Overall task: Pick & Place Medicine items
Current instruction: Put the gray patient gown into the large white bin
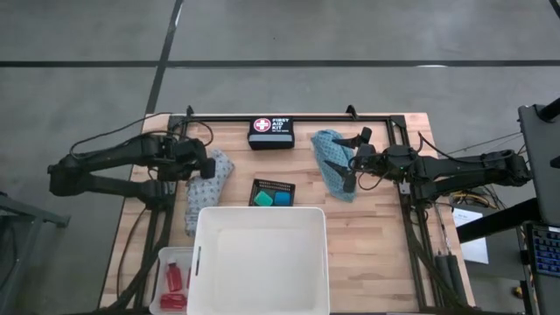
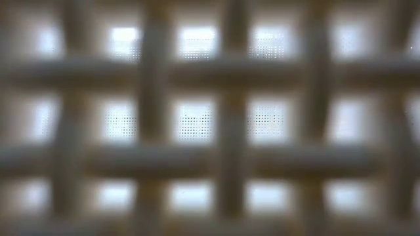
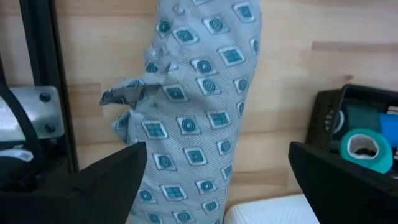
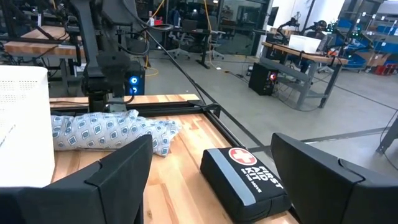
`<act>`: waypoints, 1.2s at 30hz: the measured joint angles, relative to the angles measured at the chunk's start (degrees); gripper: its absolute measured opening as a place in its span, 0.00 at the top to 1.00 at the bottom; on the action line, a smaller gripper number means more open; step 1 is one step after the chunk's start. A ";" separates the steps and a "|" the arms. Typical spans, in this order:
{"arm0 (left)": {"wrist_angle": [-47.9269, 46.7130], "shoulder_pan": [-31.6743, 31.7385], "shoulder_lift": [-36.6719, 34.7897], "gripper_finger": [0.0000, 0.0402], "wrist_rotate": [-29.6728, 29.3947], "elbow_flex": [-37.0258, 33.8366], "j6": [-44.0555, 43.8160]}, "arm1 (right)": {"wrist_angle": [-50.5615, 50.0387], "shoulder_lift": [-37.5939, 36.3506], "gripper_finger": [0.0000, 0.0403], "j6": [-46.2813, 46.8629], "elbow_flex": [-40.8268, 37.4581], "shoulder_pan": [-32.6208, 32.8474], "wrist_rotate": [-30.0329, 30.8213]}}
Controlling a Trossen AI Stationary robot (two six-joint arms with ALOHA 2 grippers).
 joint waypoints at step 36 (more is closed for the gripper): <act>5.91 -0.57 12.25 0.01 11.76 -12.44 -8.92 | 0.02 0.00 0.19 0.00 0.00 0.02 -0.01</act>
